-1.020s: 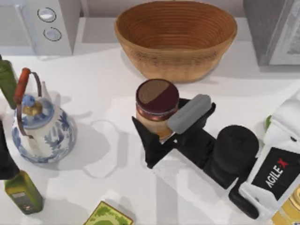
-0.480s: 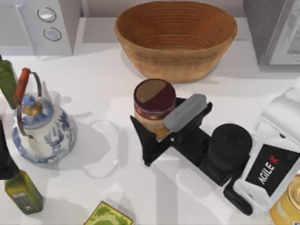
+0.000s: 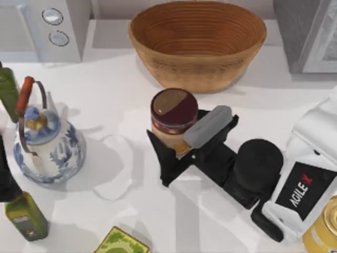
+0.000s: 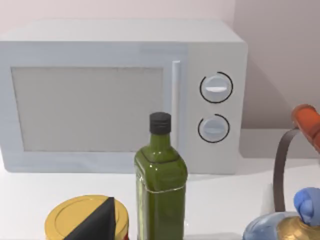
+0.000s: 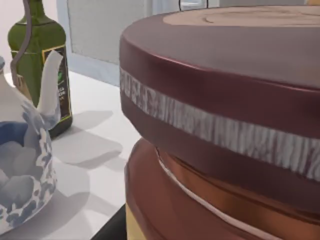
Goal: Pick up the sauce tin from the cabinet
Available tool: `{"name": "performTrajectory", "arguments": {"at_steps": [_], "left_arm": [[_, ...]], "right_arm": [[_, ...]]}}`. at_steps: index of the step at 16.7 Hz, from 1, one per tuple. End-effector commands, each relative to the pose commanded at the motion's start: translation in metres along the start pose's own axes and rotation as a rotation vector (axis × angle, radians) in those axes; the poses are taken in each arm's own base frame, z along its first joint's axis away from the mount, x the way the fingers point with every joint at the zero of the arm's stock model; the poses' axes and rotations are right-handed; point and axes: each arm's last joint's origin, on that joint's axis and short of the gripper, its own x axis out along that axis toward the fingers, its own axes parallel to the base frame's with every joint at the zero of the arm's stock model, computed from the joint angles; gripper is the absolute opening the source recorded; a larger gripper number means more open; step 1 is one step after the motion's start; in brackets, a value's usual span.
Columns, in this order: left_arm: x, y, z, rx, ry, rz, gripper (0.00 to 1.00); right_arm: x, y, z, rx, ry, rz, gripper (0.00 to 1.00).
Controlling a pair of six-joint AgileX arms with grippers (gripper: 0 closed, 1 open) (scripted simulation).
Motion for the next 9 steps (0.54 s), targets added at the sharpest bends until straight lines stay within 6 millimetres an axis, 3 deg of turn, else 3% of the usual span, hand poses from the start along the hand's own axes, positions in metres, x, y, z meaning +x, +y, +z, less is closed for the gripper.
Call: {"name": "performTrajectory", "arguments": {"at_steps": [3,9], "left_arm": [[0.0,0.0,0.0,0.0,0.0,0.0,1.0],[0.0,0.0,0.0,0.0,0.0,0.0,1.0]], "right_arm": [[0.0,0.0,0.0,0.0,0.0,0.0,0.98],[0.0,0.0,0.0,0.0,0.0,0.0,1.0]]}}
